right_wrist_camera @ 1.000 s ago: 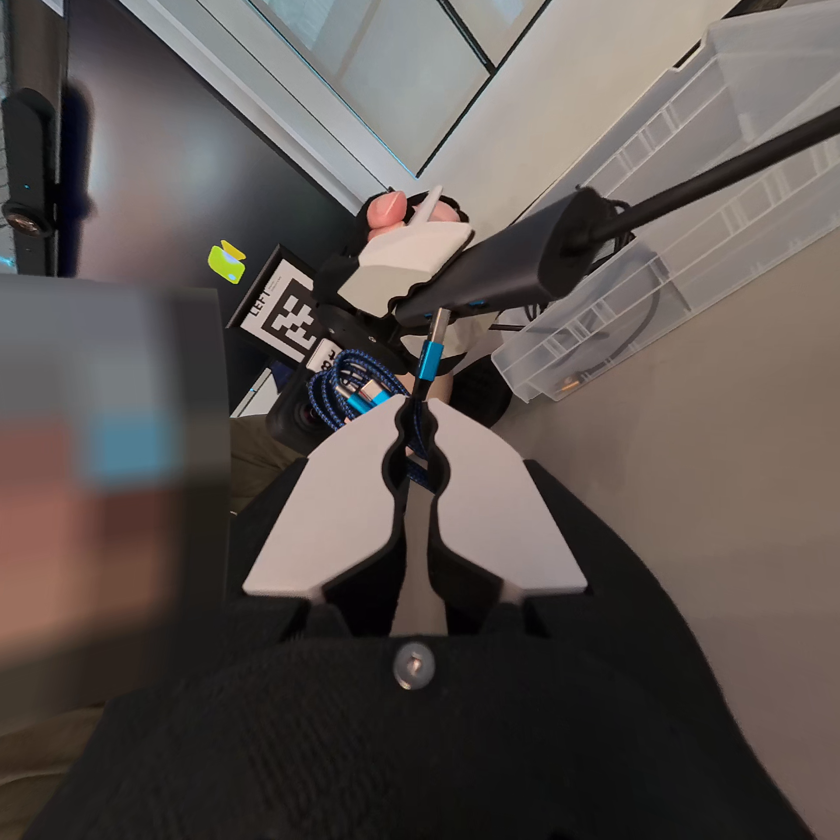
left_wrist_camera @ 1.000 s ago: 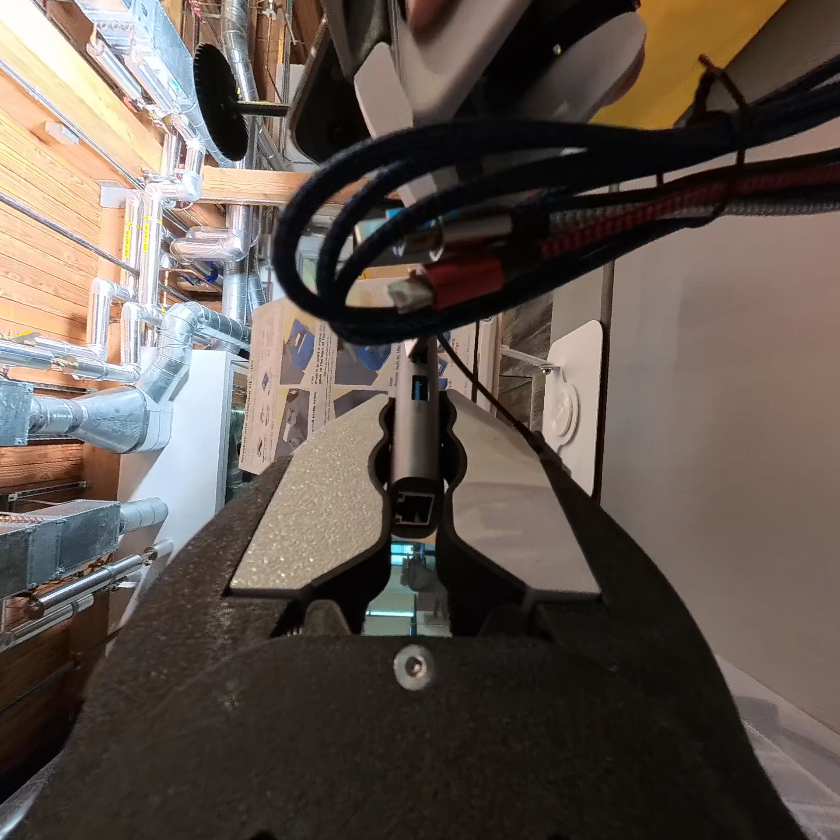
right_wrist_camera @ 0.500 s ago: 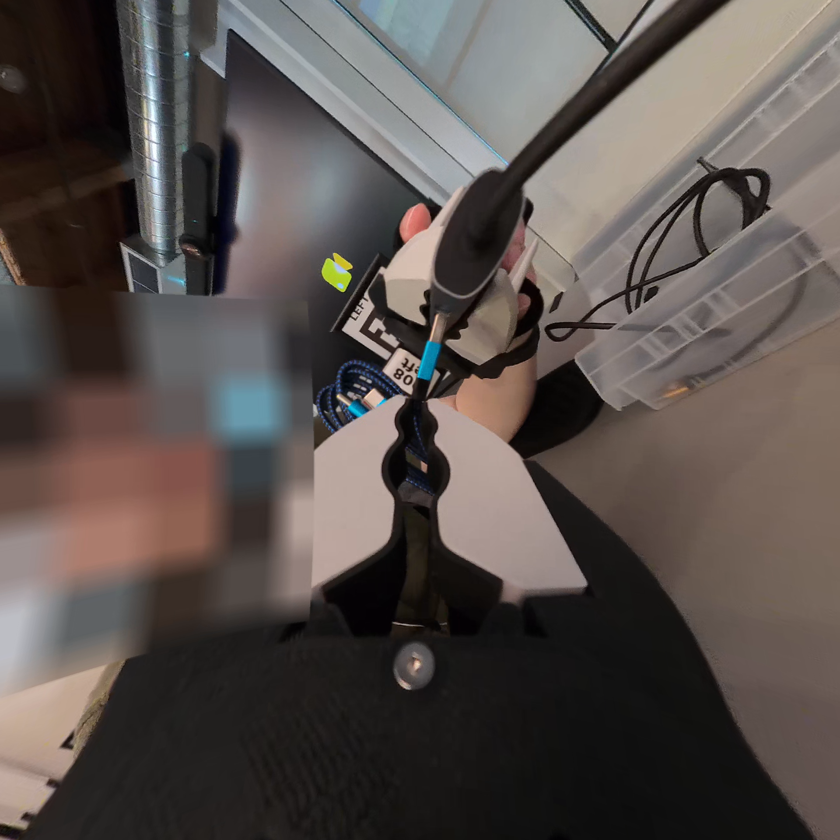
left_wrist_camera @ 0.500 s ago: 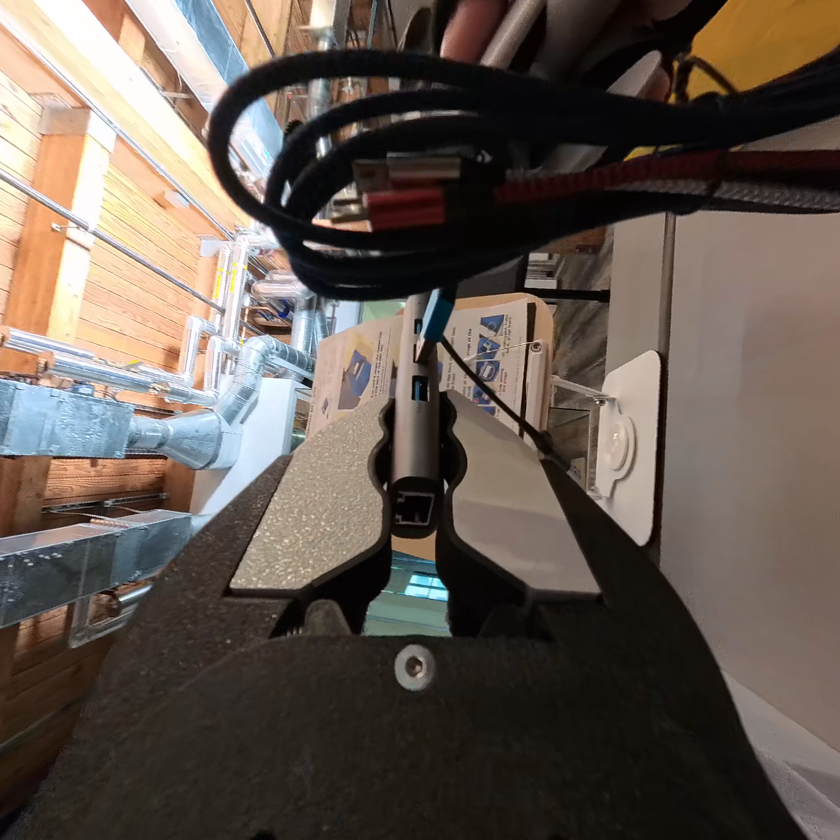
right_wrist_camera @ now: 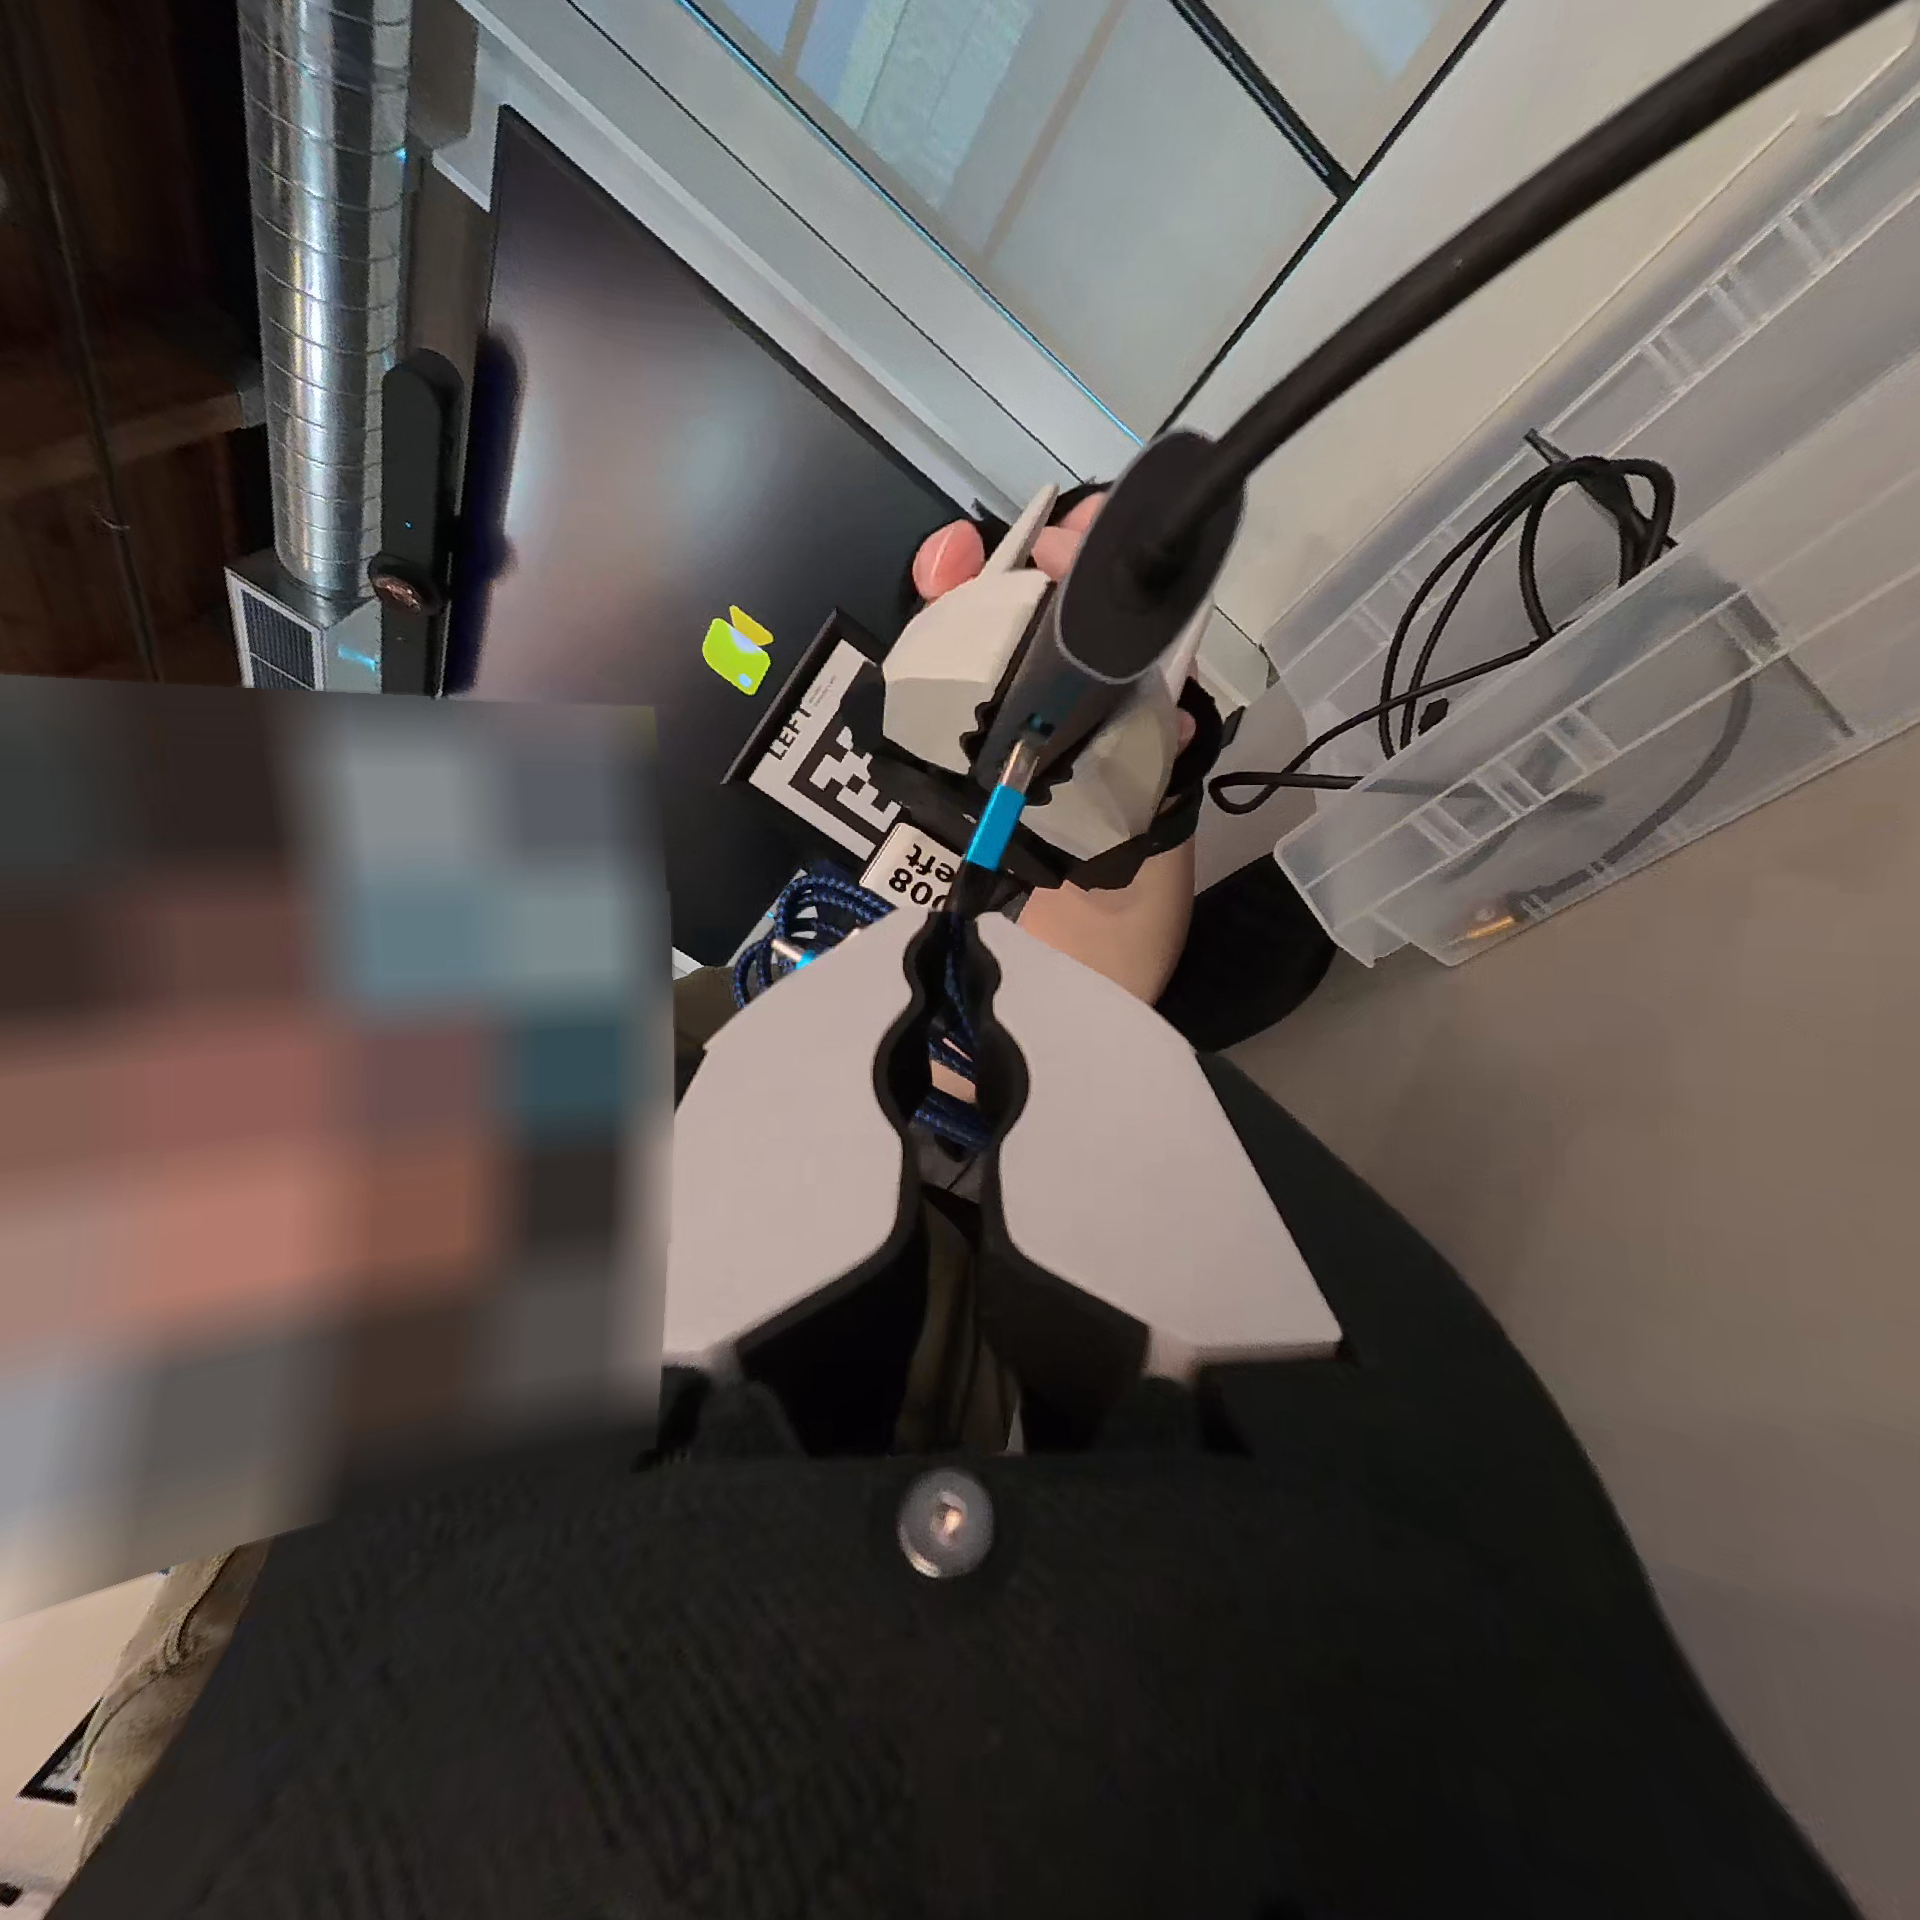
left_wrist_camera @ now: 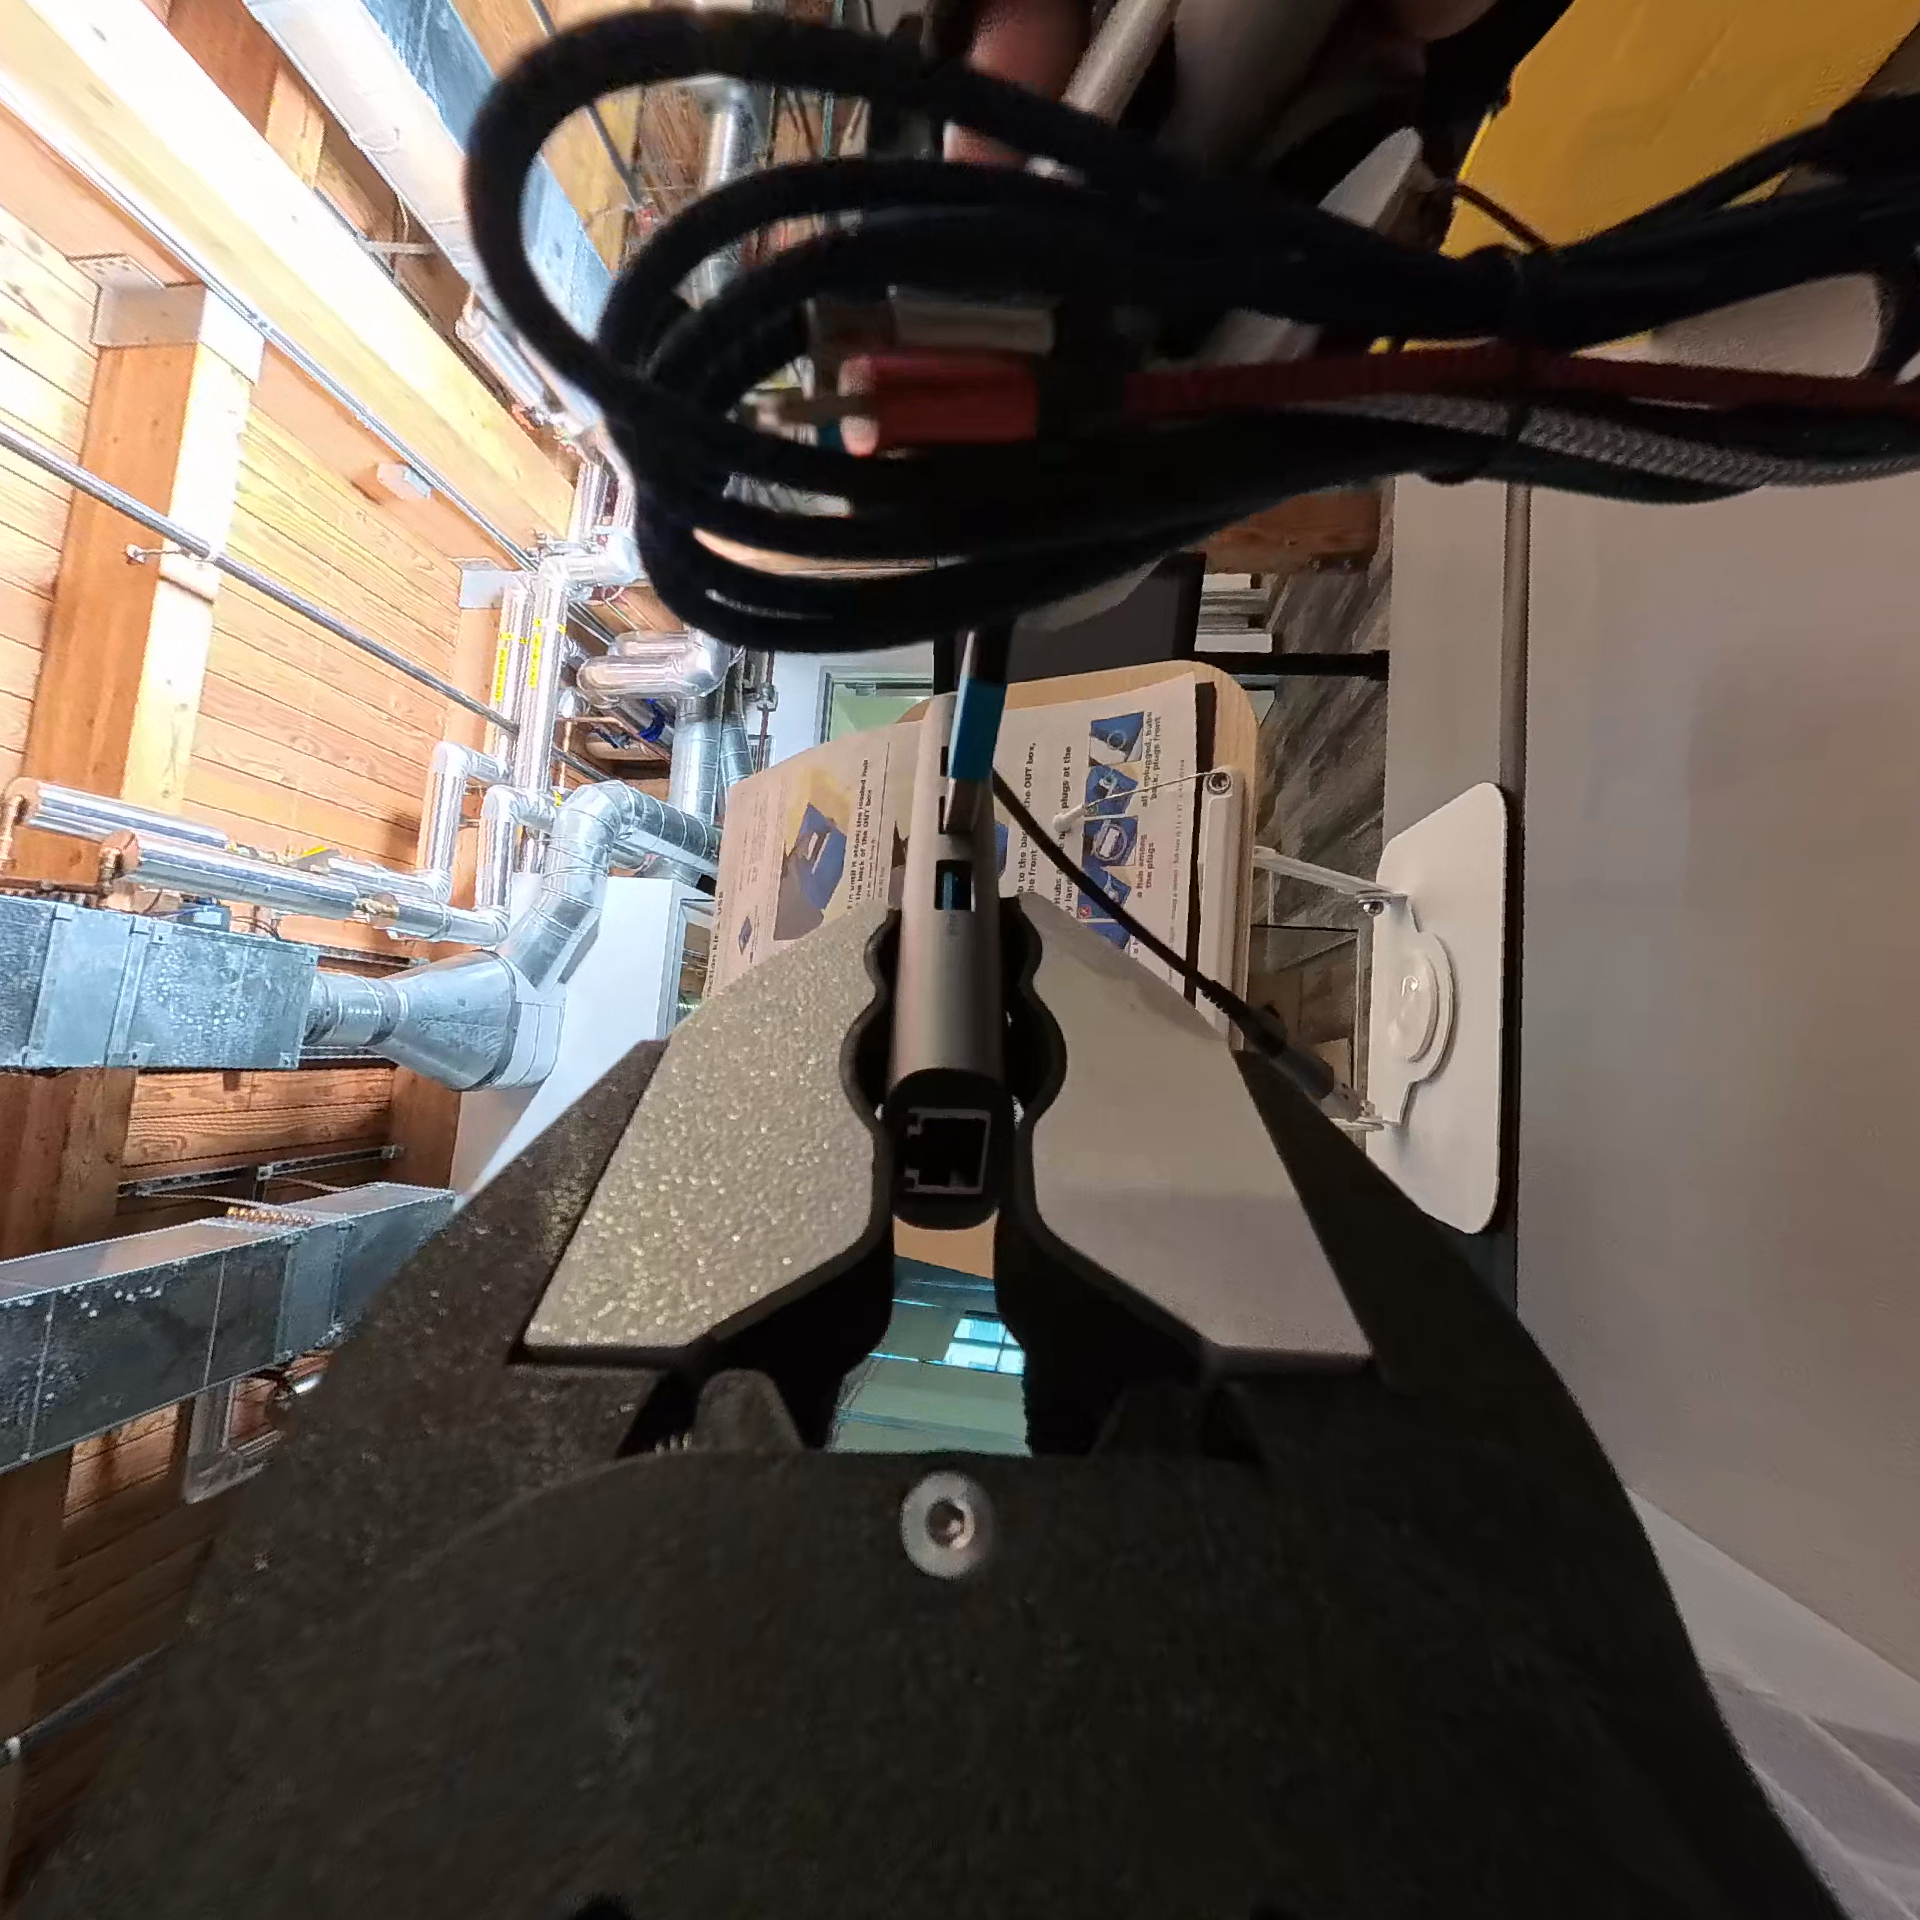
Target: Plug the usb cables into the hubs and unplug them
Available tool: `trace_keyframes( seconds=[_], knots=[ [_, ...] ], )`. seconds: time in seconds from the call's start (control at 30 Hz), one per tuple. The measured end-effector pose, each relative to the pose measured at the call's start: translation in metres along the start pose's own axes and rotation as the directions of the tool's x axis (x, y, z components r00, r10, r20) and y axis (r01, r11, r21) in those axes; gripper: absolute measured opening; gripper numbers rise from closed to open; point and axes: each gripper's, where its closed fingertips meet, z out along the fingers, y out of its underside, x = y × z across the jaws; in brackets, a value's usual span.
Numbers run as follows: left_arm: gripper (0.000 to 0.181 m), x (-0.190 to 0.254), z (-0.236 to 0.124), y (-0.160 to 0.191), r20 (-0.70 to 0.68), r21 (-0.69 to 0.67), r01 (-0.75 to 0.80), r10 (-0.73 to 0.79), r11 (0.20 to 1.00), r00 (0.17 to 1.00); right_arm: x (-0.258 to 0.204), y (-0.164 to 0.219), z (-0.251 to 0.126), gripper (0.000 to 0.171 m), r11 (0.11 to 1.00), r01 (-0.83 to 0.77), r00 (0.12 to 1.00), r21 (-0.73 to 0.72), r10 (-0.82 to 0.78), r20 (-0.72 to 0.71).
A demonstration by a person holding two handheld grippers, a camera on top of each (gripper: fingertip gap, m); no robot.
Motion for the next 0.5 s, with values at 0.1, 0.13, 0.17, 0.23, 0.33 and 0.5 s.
trace_keyframes(
  seconds=[0.1,0.13,0.17,0.23,0.33,0.5],
  knots=[
    [0.017,0.000,0.002,0.002,-0.006,-0.008,0.047,-0.047,0.999,0.999,0.000,-0.002,-0.001,0.002,1.000,0.011,1.000,0.014,-0.011,0.006],
    [0.017,-0.001,0.002,0.001,-0.001,-0.009,0.059,-0.059,0.998,0.998,-0.002,-0.003,-0.001,0.002,1.000,0.016,1.000,0.018,-0.016,0.009],
    [0.017,-0.001,0.003,0.001,-0.002,-0.011,0.075,-0.075,0.997,0.997,-0.003,-0.004,-0.002,0.002,0.999,0.024,1.000,0.022,-0.024,0.010],
    [0.017,-0.003,0.003,0.000,0.001,-0.009,0.109,-0.109,0.994,0.994,-0.006,-0.005,-0.002,0.002,0.999,0.033,0.999,0.028,-0.033,0.020],
    [0.017,-0.002,0.005,0.002,-0.012,-0.022,0.127,-0.128,0.992,0.992,-0.005,-0.008,-0.003,0.003,0.997,0.056,0.998,0.044,-0.056,-0.007],
    [0.017,0.002,0.010,0.012,-0.026,-0.103,0.134,-0.138,0.986,0.990,0.005,-0.018,-0.008,0.003,0.980,0.185,0.972,0.079,-0.170,-0.159]
  ],
)
